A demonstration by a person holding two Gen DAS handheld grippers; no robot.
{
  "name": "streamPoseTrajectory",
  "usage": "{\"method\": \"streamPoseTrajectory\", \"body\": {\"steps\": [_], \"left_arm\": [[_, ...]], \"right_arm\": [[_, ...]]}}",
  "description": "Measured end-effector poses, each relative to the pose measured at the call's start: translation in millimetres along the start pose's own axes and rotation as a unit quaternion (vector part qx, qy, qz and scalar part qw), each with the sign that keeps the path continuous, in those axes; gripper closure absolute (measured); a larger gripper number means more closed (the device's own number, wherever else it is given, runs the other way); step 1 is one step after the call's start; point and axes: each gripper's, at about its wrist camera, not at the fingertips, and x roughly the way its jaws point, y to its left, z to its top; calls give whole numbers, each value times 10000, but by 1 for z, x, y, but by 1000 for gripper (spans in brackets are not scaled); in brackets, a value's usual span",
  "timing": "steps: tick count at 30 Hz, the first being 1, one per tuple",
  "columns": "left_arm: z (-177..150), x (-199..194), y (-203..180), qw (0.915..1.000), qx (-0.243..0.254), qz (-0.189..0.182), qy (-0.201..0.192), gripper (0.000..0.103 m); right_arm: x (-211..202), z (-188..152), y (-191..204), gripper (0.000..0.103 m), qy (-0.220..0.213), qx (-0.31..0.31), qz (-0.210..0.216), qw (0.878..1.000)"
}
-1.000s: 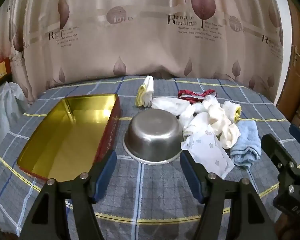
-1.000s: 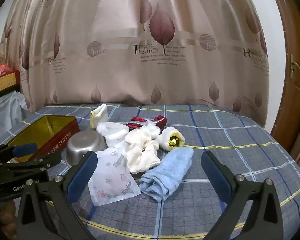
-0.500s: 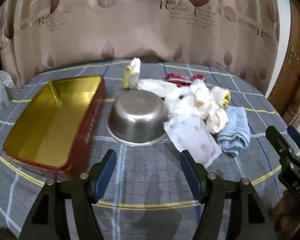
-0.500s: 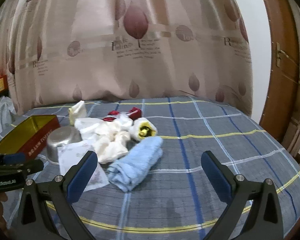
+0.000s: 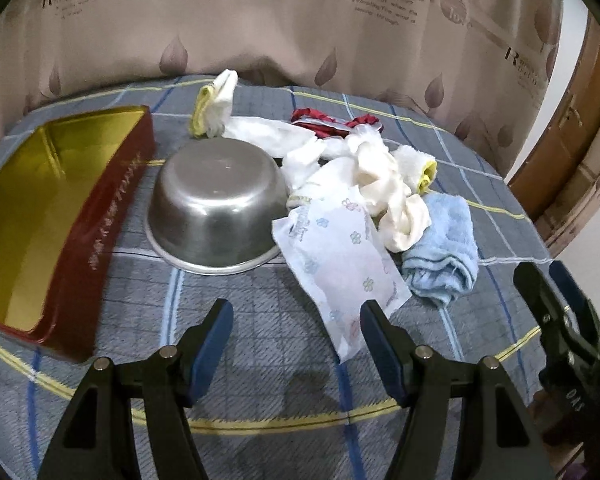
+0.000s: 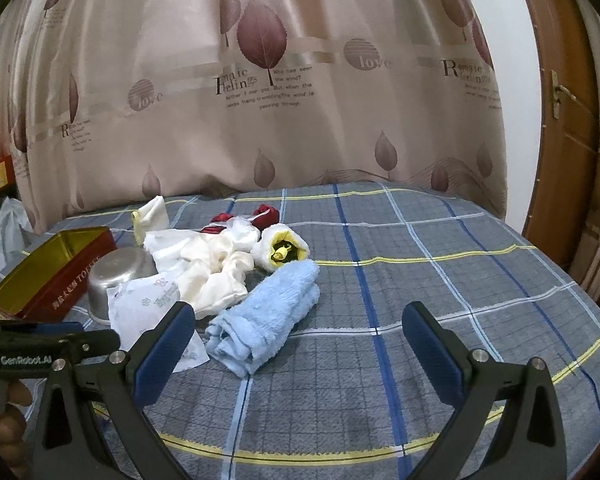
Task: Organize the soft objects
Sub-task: 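Reach the left tool to the white printed handkerchief and grasp it, then carry the handkerchief over the gold tin tray and open the left tool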
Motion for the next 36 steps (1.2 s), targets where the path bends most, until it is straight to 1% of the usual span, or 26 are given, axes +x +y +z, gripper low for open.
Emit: {"method": "streamPoseTrajectory", "body": {"steps": [2,8,13,18,19,21,23,24,26,29,32,34,36], "left_arm": [[3,5,0,9999,-8,-109,46,35],[10,18,-9,9996,132,-204,139,35],[15,28,-10,9991,85,-345,213,35],[18,30,-6,9979,-114,-633,44,36],[18,30,-7,9979,-111,-638,37,38],[18,30,-9,9977,-39,-679,10,50],[18,33,-14,9973,114,-726,88,71],[18,35,-17,9970,172,-740,129,76],[17,39,-20,9968,250,-732,192,90],[18,41,-22,9958,226,-872,177,91],[18,37,-28,9968,347,-709,102,92],[17,30,-31,9975,395,-585,3,95],[15,19,-29,9980,376,-494,-91,95]], "right_arm": [[1,0,0,0,-4,7,20,10000],[2,0,-1,0,13,62,66,10000],[4,1,-3,0,34,129,104,9999],[7,1,-7,0,55,237,136,9996],[8,0,-7,0,65,255,144,9995],[8,0,-7,0,63,270,154,9995],[8,1,-8,0,67,253,154,9995],[8,1,-7,0,58,237,157,9996],[8,1,-8,0,39,243,165,9996],[8,1,-7,0,49,257,162,9995],[8,1,-8,0,63,318,171,9993],[8,1,-10,0,64,373,182,9991],[8,1,-11,0,68,396,187,9990]]}}
